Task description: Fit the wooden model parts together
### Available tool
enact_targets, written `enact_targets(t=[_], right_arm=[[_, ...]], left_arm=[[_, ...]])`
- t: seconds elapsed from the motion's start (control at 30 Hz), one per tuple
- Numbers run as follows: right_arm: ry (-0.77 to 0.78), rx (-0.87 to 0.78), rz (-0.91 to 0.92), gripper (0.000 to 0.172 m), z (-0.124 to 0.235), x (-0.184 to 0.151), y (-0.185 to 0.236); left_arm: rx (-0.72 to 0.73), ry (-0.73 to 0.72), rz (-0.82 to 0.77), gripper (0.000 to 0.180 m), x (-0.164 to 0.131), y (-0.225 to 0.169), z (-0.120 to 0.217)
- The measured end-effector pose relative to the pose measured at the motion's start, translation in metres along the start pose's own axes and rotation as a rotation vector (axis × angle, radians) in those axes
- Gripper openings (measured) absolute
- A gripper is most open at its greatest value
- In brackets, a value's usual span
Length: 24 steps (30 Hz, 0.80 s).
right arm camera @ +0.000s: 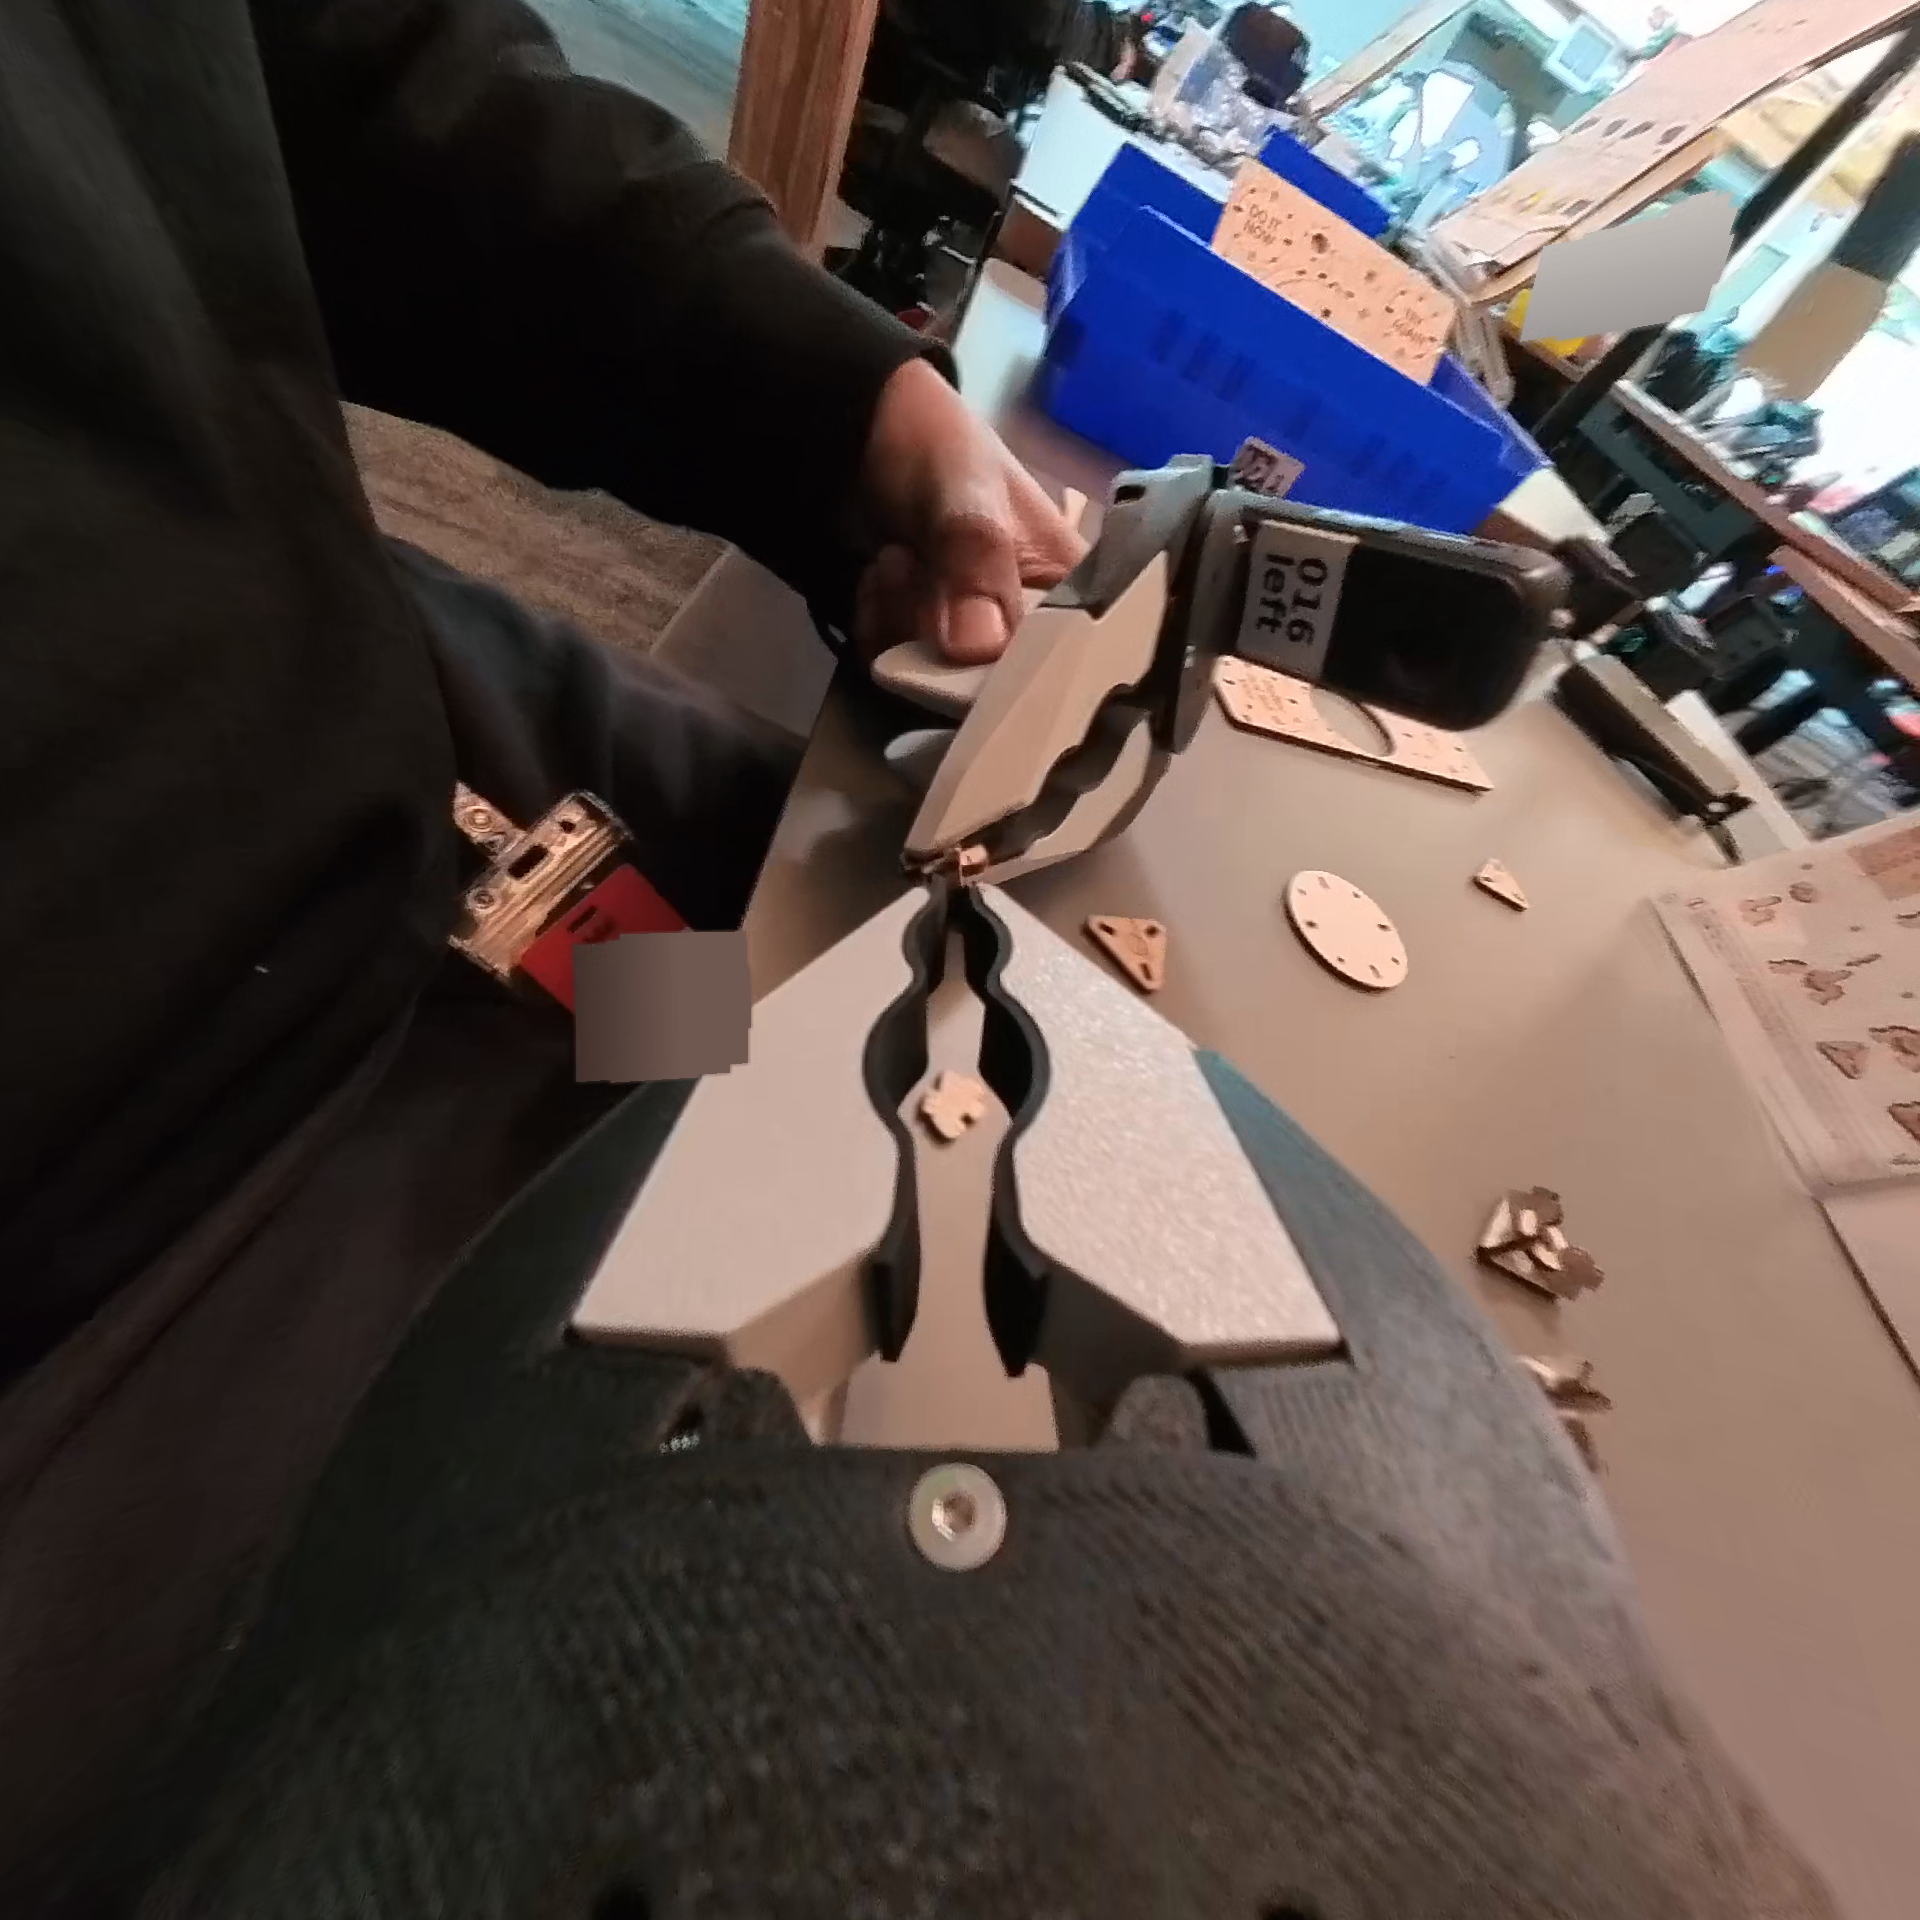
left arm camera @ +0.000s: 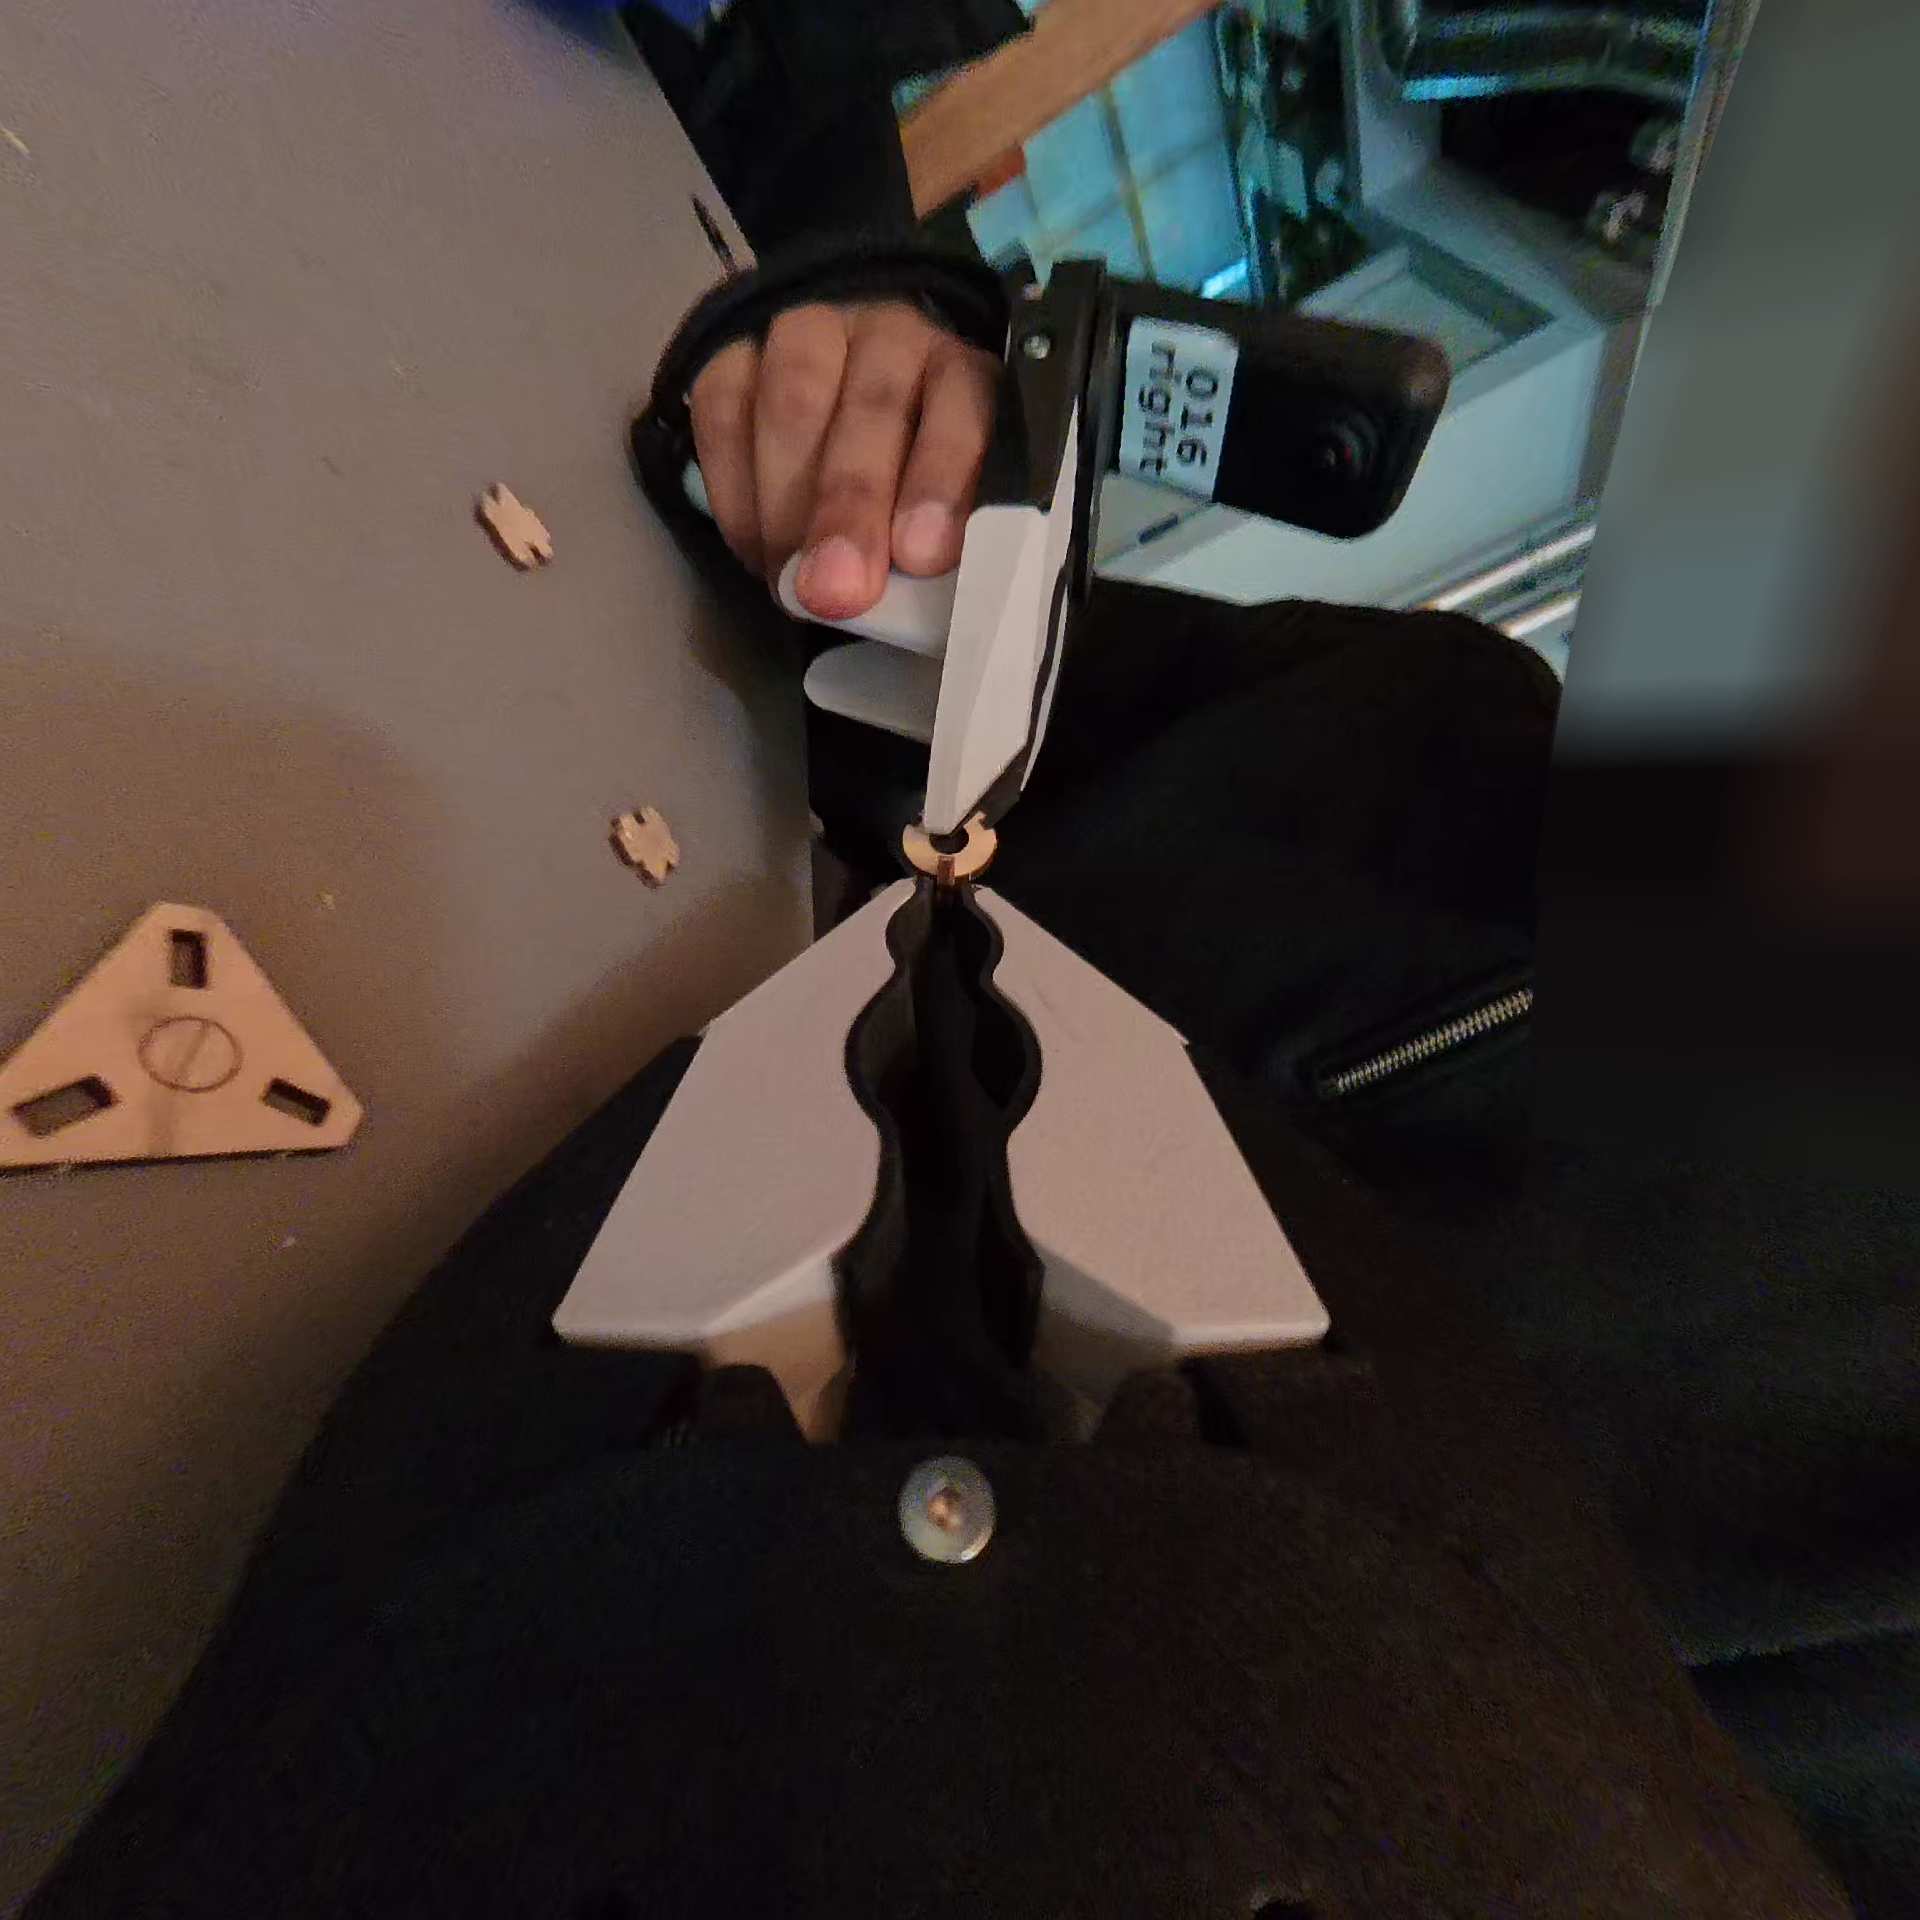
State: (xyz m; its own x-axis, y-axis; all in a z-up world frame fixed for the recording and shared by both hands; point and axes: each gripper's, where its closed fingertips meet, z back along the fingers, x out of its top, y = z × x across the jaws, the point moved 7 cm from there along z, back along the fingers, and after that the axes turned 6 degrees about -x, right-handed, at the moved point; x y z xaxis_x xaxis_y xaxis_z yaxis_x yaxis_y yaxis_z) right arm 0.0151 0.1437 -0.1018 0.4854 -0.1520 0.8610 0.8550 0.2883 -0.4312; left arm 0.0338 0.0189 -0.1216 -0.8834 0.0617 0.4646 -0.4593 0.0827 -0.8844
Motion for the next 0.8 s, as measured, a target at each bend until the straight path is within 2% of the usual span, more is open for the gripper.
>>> enact_targets(t=[0.17,0.27,0.4,0.53,0.6,0.67,0.8], right_arm=[[-0.012,-0.138,0.099,0.001,0.003,0.0,-0.003],[-0.03,-0.175,0.196,0.001,0.003,0.001,0.002],[-0.018,-0.203,0.265,0.001,0.0,0.002,0.006],[-0.021,-0.247,0.31,0.0,0.001,0.003,0.005],[-0.02,-0.261,0.326,0.0,0.002,0.003,0.005],[-0.019,-0.272,0.343,0.0,0.002,0.004,0.006],[-0.012,-0.288,0.375,0.001,0.001,0.004,0.007]], left_arm=[[0.008,-0.115,-0.084,0.01,0.006,-0.005,0.005],[0.003,-0.179,-0.112,0.0,0.009,-0.007,0.01],[0.008,-0.156,-0.114,0.0,0.007,-0.007,0.008],[-0.015,-0.201,-0.119,0.013,0.009,-0.009,0.013],[-0.005,-0.206,-0.124,0.011,0.009,-0.009,0.013],[0.007,-0.185,-0.149,0.001,0.008,-0.01,0.011],[0.037,-0.172,-0.17,0.002,0.007,-0.01,0.01]])
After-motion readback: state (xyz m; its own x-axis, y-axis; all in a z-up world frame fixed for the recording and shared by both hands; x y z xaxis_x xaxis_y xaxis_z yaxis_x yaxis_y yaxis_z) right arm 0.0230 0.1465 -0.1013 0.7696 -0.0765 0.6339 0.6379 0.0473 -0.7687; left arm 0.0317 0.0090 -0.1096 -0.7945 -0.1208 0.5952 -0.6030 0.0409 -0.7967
